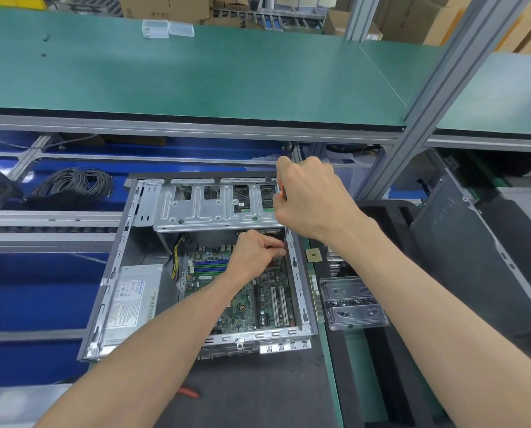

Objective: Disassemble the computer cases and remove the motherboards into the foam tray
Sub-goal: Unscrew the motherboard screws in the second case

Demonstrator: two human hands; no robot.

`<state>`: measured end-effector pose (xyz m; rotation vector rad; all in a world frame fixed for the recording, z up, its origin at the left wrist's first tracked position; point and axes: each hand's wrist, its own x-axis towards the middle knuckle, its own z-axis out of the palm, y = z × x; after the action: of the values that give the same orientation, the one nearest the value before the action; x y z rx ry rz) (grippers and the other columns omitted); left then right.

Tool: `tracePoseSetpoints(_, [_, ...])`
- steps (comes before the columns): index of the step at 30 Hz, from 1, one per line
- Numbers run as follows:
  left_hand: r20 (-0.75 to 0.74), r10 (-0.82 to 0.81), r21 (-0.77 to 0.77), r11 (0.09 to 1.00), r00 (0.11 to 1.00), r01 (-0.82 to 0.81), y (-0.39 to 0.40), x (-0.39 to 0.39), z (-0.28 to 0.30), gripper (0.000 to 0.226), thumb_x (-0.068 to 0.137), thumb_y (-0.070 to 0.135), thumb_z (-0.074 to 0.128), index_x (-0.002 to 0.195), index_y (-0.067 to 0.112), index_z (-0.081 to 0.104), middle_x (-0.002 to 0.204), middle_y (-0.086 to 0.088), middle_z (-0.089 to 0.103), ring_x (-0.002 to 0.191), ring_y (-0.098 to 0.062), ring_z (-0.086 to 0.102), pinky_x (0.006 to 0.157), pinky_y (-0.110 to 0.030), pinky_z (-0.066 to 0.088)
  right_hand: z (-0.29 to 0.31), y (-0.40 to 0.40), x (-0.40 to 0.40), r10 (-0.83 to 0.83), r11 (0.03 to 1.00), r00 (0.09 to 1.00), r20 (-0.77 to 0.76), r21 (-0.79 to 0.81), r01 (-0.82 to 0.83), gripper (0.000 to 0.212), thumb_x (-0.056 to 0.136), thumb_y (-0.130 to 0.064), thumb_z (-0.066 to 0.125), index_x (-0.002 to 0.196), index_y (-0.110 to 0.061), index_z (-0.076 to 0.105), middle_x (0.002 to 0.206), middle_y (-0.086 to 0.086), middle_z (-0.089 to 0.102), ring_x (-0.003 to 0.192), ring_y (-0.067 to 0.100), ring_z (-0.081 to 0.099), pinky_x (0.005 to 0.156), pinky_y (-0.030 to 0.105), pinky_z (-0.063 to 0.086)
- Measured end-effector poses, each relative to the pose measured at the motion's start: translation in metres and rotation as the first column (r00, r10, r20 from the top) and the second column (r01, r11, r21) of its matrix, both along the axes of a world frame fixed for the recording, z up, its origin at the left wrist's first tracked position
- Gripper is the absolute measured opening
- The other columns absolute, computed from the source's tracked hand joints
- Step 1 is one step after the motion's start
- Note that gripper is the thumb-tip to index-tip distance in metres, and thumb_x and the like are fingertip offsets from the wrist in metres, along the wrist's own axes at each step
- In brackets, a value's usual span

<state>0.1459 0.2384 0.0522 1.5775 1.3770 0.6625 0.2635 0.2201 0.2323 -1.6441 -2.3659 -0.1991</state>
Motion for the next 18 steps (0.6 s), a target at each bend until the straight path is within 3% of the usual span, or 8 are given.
tracePoseSetpoints(4, [-0.006, 0.009, 0.009, 1.000, 1.000, -0.009, 0.0007, -0.0005, -0.0012, 0.016, 0.084, 0.019, 0.080, 0.100, 0.017, 0.080, 0.102, 0.005, 0.077, 0.073, 0.022, 0.056, 0.070, 0.007, 0.038, 0.0000, 0.0023, -0.0006, 0.005, 1.000, 1.000, -0.018, 0.000, -0.005, 0.020, 0.086, -0.018, 0.057, 0.088, -0.013, 0.038, 0.064, 0.001, 0.035, 0.070, 0.036, 0.047, 0.060, 0.036, 0.036])
tracePoseSetpoints(18, [-0.030, 0.001, 0.011, 1.000, 1.000, -0.001, 0.0030, 0.0009, -0.0036, 0.019, 0.083, 0.021, 0.081, 0.101, 0.018, 0.080, 0.104, 0.005, 0.077, 0.081, 0.013, 0.059, 0.070, 0.007, 0.037, 0.0004, 0.0020, 0.0018, -0.010, 1.000, 0.999, -0.034, 0.001, 0.011, 0.017, 0.086, -0.018, 0.058, 0.090, -0.012, 0.043, 0.067, 0.003, 0.043, 0.071, 0.033, 0.049, 0.060, 0.035, 0.036])
